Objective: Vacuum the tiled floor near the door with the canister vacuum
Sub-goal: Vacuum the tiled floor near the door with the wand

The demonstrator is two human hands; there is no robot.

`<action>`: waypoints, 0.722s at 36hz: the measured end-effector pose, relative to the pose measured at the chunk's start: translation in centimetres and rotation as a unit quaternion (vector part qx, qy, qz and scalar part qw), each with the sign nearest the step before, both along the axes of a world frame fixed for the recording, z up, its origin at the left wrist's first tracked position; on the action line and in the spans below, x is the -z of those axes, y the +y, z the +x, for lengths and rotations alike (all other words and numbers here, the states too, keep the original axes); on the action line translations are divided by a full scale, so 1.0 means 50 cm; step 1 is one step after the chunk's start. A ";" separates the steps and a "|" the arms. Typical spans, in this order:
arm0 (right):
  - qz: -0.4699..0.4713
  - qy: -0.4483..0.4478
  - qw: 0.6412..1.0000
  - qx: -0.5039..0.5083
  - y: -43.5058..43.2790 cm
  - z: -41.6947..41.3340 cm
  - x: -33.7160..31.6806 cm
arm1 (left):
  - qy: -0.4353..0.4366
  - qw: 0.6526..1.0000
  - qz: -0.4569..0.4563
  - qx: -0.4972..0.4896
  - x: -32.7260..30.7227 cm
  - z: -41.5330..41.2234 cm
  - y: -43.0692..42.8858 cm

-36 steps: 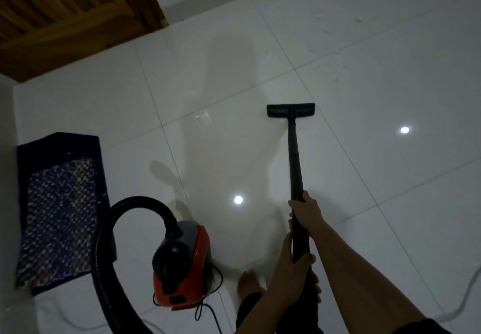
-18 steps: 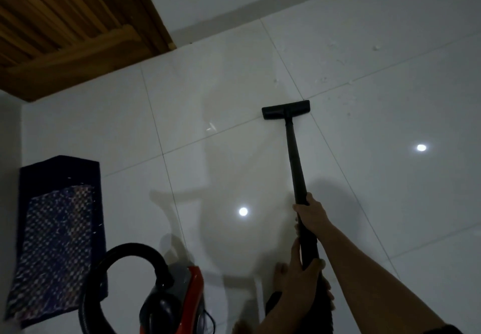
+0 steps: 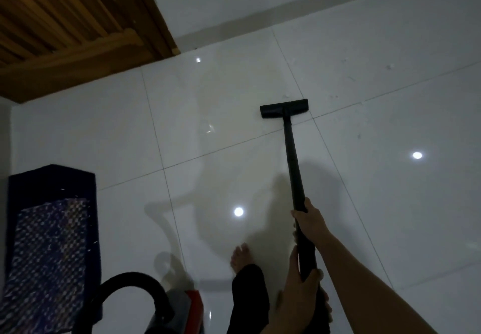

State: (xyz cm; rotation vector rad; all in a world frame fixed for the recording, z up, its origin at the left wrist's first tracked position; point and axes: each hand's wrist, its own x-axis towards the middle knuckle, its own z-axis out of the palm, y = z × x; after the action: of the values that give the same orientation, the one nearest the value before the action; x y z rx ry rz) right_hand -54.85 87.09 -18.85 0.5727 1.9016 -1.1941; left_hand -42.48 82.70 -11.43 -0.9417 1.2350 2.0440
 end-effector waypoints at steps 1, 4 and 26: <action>0.000 -0.002 1.000 0.001 -0.012 -0.007 -0.001 | -0.003 1.000 0.008 -0.002 -0.004 -0.007 -0.014; -0.003 -0.001 1.000 0.005 -0.046 -0.030 -0.004 | -0.018 1.000 0.016 -0.006 -0.010 -0.030 -0.055; -0.024 -0.009 0.999 0.030 -0.159 -0.205 0.006 | -0.011 1.000 0.003 0.019 -0.036 -0.204 -0.172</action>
State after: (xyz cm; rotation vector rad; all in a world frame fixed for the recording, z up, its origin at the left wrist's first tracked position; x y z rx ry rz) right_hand -65.11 79.14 -19.14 0.6154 1.8473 -1.2659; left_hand -52.66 74.07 -9.65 -0.9290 1.2249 2.0027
